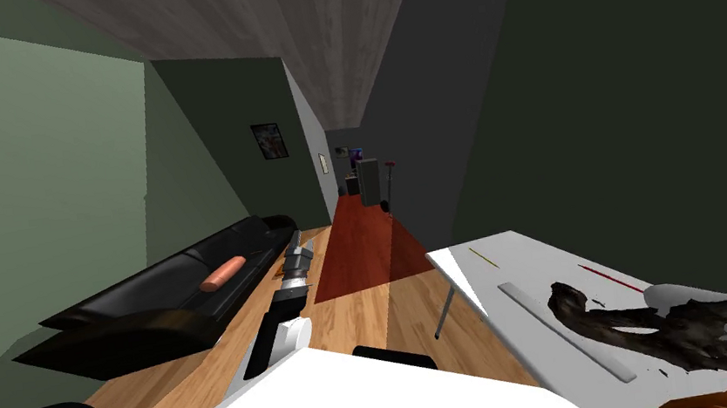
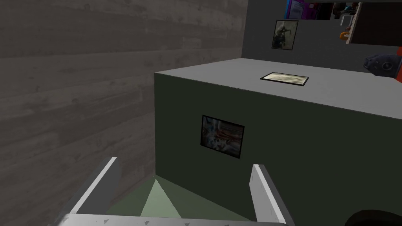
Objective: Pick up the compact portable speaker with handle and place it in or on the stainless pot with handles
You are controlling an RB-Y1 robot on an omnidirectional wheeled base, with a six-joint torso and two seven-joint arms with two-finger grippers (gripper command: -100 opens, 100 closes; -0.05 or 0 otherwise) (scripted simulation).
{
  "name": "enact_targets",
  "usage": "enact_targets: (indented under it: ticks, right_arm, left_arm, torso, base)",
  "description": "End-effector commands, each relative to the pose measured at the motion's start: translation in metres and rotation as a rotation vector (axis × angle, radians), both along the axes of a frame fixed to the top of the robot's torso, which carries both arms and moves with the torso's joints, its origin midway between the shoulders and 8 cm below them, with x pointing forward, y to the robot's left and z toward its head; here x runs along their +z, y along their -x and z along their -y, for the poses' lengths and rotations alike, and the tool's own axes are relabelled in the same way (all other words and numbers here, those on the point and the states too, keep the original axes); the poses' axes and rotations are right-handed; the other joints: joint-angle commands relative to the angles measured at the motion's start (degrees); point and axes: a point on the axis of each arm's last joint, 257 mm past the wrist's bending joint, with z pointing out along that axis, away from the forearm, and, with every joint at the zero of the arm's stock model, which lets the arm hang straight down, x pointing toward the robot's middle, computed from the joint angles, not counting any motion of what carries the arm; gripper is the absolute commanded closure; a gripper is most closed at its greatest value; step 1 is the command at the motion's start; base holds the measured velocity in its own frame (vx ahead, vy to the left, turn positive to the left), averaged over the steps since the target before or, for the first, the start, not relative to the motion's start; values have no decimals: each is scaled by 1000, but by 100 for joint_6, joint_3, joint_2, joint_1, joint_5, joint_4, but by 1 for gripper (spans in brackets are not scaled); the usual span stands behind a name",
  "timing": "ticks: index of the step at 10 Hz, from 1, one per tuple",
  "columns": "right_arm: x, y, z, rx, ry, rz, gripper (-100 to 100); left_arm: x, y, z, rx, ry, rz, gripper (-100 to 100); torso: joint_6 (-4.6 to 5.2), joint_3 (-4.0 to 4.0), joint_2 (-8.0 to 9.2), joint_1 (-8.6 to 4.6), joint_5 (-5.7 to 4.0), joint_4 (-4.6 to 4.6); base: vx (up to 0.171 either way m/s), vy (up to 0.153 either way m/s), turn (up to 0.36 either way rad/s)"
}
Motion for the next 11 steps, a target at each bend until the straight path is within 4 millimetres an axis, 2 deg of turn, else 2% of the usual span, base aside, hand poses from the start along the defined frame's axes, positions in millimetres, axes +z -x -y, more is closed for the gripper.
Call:
enact_targets:
  ticks: [1,2,4,8,9,10,11]
  right_arm:
    - [10,-4,13,70,-3,-39,-100]
    - [9,-7,14,79,-7,-42,-100]
    - [14,-19,30,162,-15,-76,-100]
    - [17,-45,49,261,-17,-89,-100]
    - [17,-36,49,245,-13,-99,-100]
    - [17,-38,49,248,-14,-98,0]
    - [8,-40,49,250,-13,-94,-100]
  left_arm:
    - [0,0,0,0,0,0,0]
    - [0,0,0,0,0,0,0]
    - [0,0,0,0,0,0,0]
    - [0,0,0,0,0,0,0]
    - [0,0,0,0,0,0,0]
    - [0,0,0,0,0,0,0]
    - [0,0,0,0,0,0,0]
  torso:
    - [0,0,0,0,0,0]
    - [-2,-6,-10,14,2,-2]
    - [2,-2,-4,6,2,-1]
    - [-12,-25,-49,41,-7,-2]
    - [-28,-27,-57,37,-25,3]
    - [-22,-9,-23,7,-29,10]
    - [-22,10,6,-16,-36,18]
  base:
    - [168,131,322]
    - [147,86,117]
    - [181,93,218]
    - [232,154,182]
    - [87,70,21]
    - [17,13,-5]
    - [-7,-6,-36]
